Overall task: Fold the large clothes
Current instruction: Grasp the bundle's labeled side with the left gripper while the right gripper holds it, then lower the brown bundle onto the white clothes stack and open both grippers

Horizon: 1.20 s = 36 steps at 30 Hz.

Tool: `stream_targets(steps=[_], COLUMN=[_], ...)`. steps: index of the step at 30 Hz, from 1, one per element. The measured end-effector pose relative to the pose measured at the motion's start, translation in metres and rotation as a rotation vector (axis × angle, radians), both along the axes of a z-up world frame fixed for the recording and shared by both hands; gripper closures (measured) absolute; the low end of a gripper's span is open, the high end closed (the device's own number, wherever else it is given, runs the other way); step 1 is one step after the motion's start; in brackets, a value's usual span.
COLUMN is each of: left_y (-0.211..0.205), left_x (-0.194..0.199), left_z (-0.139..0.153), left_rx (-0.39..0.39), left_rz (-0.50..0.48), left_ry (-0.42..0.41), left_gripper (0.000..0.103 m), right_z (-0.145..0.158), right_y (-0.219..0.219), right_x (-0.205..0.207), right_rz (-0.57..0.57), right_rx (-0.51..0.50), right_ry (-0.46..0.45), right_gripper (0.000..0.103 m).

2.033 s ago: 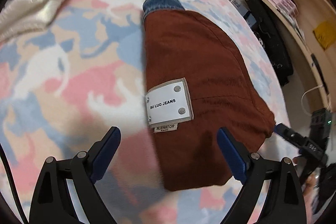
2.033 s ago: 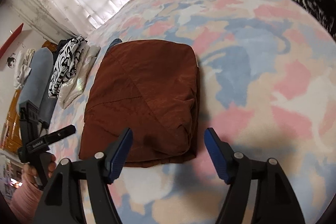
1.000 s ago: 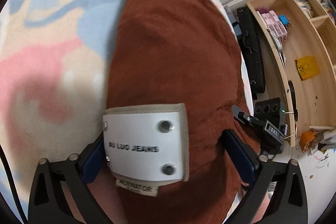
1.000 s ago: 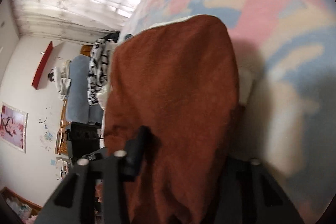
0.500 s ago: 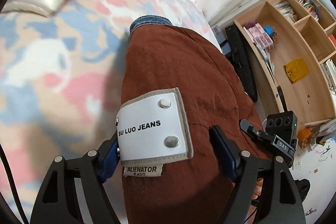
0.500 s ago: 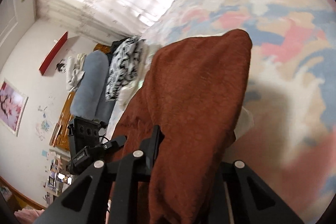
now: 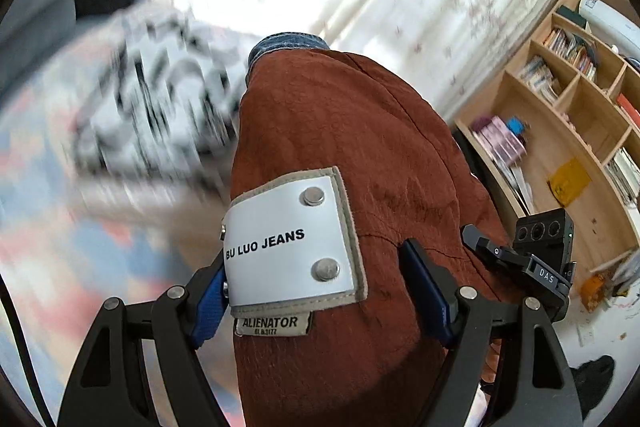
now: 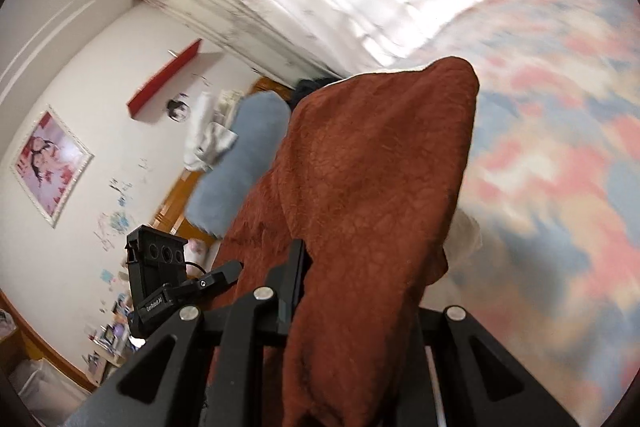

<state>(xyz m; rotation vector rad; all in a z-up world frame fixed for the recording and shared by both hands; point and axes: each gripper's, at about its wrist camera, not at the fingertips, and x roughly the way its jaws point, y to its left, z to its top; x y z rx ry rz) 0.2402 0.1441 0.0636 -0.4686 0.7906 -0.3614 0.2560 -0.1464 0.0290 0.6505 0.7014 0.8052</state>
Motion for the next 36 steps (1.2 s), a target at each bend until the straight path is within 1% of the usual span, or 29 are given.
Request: stream_targets(steps=[2,5,7,9,10,12,14,15,17,18,19,20,21,22,23,24,25,27,28,29,30,31,36], left_y=[0.027,0.067,0.089,0.113,0.125,0.143,0.16,0.165,0.17,0.172,0.176,0.179,0.183,0.185,0.186,0.186,0.186,0.185,0.186,0.186,0.186,0.184,0.165], left_x=[0.036,0.086,0.119,0.153,0.168,0.198,0.223,0.231,0.249,0.252,0.251,0.248,0.247,0.245,0.243,0.24,0.237,0.228,0.225,0.223,0.219,0.214,0.182], left_z=[0.023,0.044,0.049,0.045,0.04,0.023,-0.007,-0.023,-0.067,-0.083,-0.095,-0.101,-0.105,-0.108,-0.108,-0.106,-0.105,-0.099,-0.096,-0.095,-0.093,-0.089,-0.069], left_rx=[0.04,0.093,0.13,0.154,0.161,0.165,0.162,0.163,0.175,0.186,0.183,0.159,0.114,0.085,0.073,0.08,0.09,0.114,0.127,0.135,0.15,0.178,0.232], left_rz=[0.007,0.024,0.031,0.033,0.034,0.039,0.048,0.055,0.073,0.082,0.091,0.097,0.095,0.089,0.091,0.1,0.109,0.134,0.149,0.159,0.166,0.177,0.148], left_ry=[-0.032,-0.073,-0.088,-0.094,-0.097,-0.089,-0.052,-0.025,0.073,0.089,0.072,0.059,0.058,0.062,0.063,0.06,0.053,0.042,0.041,0.041,0.039,0.037,0.035], left_gripper=[0.024,0.024,0.024,0.024,0.024,0.024,0.024,0.024,0.022,0.017,0.012,0.009,0.008,0.008,0.008,0.007,0.007,0.007,0.007,0.007,0.007,0.007,0.007], right_z=[0.011,0.021,0.019,0.012,0.007,-0.008,-0.03,-0.049,-0.087,-0.106,-0.121,-0.126,-0.13,-0.129,-0.126,-0.122,-0.117,-0.107,-0.104,-0.099,-0.098,-0.094,-0.08], right_y=[0.023,0.061,0.084,0.107,0.116,0.135,0.148,0.153,0.16,0.161,0.161,0.161,0.159,0.158,0.158,0.158,0.16,0.159,0.157,0.153,0.149,0.146,0.124], right_x=[0.032,0.089,0.125,0.161,0.176,0.204,0.23,0.242,0.257,0.261,0.262,0.264,0.262,0.26,0.257,0.255,0.253,0.246,0.242,0.236,0.233,0.228,0.191], right_rz=[0.002,0.005,0.0,-0.007,-0.008,-0.014,-0.018,-0.023,-0.028,-0.031,-0.028,-0.021,-0.017,-0.015,-0.018,-0.021,-0.028,-0.042,-0.047,-0.062,-0.073,-0.08,-0.094], right_rx=[0.028,0.058,0.074,0.081,0.09,0.077,0.078,0.073,0.034,0.017,0.018,0.026,0.035,0.025,-0.006,-0.034,-0.066,-0.122,-0.141,-0.171,-0.189,-0.196,-0.199], right_ry=[-0.026,-0.066,-0.077,-0.082,-0.079,-0.083,-0.043,-0.007,0.075,0.115,0.141,0.149,0.145,0.136,0.127,0.12,0.115,0.103,0.099,0.099,0.1,0.098,0.099], right_gripper=[0.087,0.087,0.087,0.087,0.087,0.087,0.087,0.087,0.087,0.087,0.087,0.087,0.086,0.085,0.081,0.074,0.071,0.059,0.055,0.045,0.041,0.041,0.041])
